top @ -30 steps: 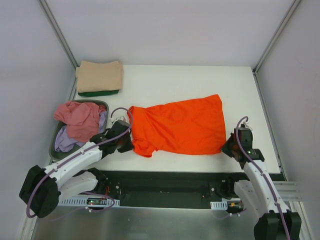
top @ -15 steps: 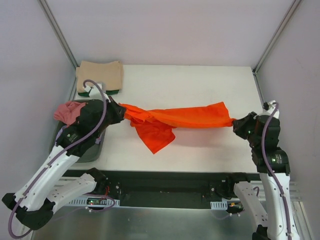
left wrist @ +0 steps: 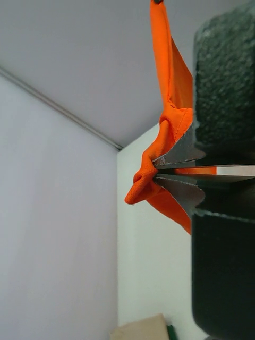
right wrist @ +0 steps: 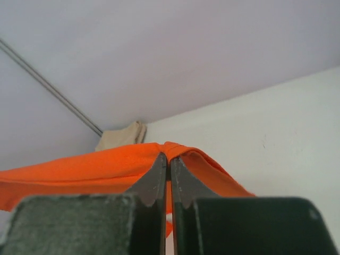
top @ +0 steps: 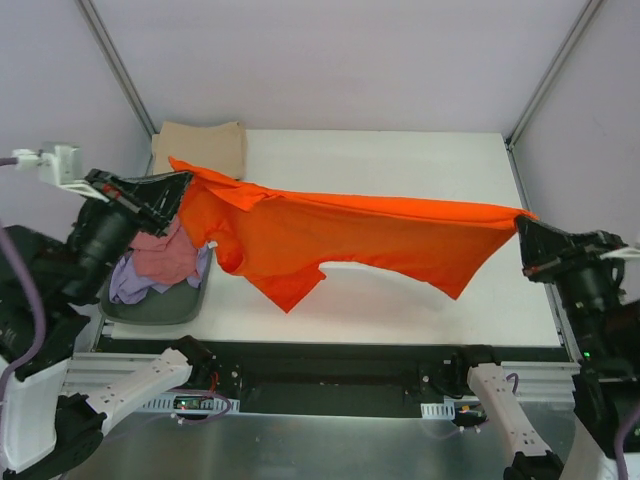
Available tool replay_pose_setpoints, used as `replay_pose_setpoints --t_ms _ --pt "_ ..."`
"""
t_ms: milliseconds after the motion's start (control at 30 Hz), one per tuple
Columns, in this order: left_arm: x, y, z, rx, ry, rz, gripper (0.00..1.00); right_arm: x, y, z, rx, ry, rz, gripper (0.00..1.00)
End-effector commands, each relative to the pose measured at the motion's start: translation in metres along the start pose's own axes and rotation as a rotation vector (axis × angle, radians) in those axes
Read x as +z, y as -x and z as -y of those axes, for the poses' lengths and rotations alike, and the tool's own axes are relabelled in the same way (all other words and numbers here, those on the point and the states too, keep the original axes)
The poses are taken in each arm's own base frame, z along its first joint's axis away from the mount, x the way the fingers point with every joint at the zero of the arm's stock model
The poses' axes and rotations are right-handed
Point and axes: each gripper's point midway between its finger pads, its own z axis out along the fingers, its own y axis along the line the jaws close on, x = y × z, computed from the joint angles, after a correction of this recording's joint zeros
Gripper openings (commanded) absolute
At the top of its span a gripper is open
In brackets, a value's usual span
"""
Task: Fold and stack the t-shirts
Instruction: Flatten out the tshirt
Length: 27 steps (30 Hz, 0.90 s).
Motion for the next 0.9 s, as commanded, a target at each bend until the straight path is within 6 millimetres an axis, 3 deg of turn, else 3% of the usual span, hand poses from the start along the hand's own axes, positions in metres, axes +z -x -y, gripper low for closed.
replay_pose_setpoints --t_ms 0,133,233,333,367,467,567,633,767,867 --pt "-0.043 0.051 0.047 0.081 -0.239 0.102 0.0 -0.041 0.026 -0.032 -0.056 0.125 0.062 0.0" --pt "-0.065 0.075 0.068 0.109 -0.338 0.145 0.0 -0.054 0.041 -0.042 -0.065 0.157 0.107 0.0" --pt "-0.056 0.087 0.064 0.124 -0.289 0.173 0.0 -0.048 0.049 -0.039 -0.079 0.128 0.124 0.0" --pt "-0.023 0.081 0.05 0.144 -0.188 0.147 0.0 -0.027 0.05 -0.029 -0.103 0.064 0.103 0.0" --pt "-0.002 0.071 0.043 0.16 -0.139 0.114 0.0 -0.015 0.048 -0.021 -0.106 0.025 0.085 0.01" --pt "0.054 0.048 -0.007 0.203 0.153 0.063 0.0 0.031 0.03 0.016 -0.107 -0.135 0.027 0.0" --pt "0.112 0.009 -0.055 0.314 0.404 -0.038 0.0 0.08 -0.003 0.064 -0.139 -0.316 -0.06 0.0" --pt "0.152 -0.03 -0.076 0.34 0.43 -0.15 0.0 0.109 -0.032 0.089 -0.154 -0.382 -0.128 0.0" --pt "0.23 -0.121 -0.14 0.327 0.484 -0.383 0.0 0.166 -0.096 0.138 -0.186 -0.468 -0.226 0.0" --pt "0.276 -0.195 -0.186 0.334 0.508 -0.543 0.0 0.206 -0.142 0.173 -0.22 -0.518 -0.315 0.0"
